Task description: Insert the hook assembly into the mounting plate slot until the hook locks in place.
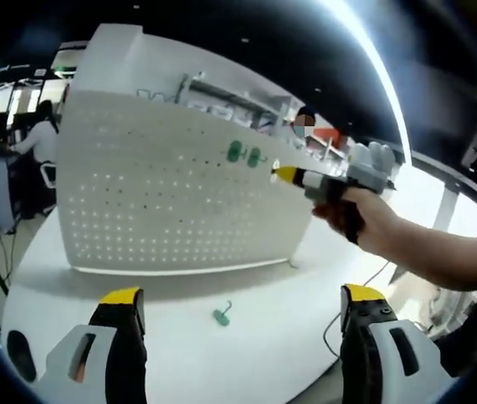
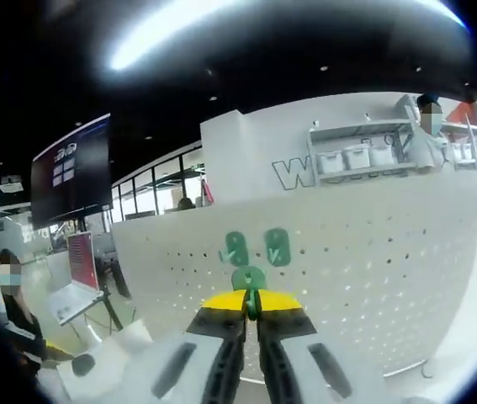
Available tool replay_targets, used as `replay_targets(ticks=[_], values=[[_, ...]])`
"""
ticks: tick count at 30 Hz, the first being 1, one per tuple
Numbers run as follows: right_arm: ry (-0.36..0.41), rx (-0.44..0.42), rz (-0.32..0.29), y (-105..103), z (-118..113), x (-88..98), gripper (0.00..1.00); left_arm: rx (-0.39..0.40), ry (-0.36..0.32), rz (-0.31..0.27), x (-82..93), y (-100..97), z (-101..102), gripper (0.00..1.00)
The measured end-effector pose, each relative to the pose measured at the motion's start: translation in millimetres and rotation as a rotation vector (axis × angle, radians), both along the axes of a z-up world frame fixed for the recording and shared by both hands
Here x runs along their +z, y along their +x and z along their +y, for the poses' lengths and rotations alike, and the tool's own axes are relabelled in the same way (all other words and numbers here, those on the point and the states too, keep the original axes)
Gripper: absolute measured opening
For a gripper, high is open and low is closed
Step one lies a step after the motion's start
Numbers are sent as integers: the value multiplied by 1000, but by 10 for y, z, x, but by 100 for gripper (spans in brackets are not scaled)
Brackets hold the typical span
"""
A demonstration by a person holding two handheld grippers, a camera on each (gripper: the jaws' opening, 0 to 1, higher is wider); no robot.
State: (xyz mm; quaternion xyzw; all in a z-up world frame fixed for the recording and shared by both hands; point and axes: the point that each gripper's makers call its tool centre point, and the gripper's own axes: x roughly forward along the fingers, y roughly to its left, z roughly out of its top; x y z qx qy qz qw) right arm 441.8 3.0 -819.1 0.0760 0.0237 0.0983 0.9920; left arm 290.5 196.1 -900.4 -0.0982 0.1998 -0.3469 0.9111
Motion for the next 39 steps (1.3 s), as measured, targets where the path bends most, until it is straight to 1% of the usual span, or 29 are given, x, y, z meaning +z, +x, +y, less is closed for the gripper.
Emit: replay_targets(ticks=[9, 13, 19, 20, 25, 29, 34, 39], values=[[-8, -63, -11, 233, -278, 9, 1, 18, 5, 8, -22, 32, 78, 96], [-6, -88, -18, 298, -373, 30, 1, 23, 8, 13, -34, 39, 98, 95], [-11, -115, -34, 342, -453, 69, 1, 27, 12, 16, -42, 55, 96, 95], [1, -127, -41, 347, -486, 92, 1, 28, 11, 16, -42, 55, 95, 95], [12, -141, -49, 407, -535, 142, 1, 29, 14, 26, -79, 42, 97, 95], [19, -154, -61, 471, -572, 197, 1, 23, 14, 36, -97, 32, 90, 91], [10, -147, -56, 521, -524, 191, 1, 30, 10, 37, -97, 54, 99, 91], [6, -164, -53, 534, -566, 163, 1, 37, 11, 39, -107, 66, 126, 91]])
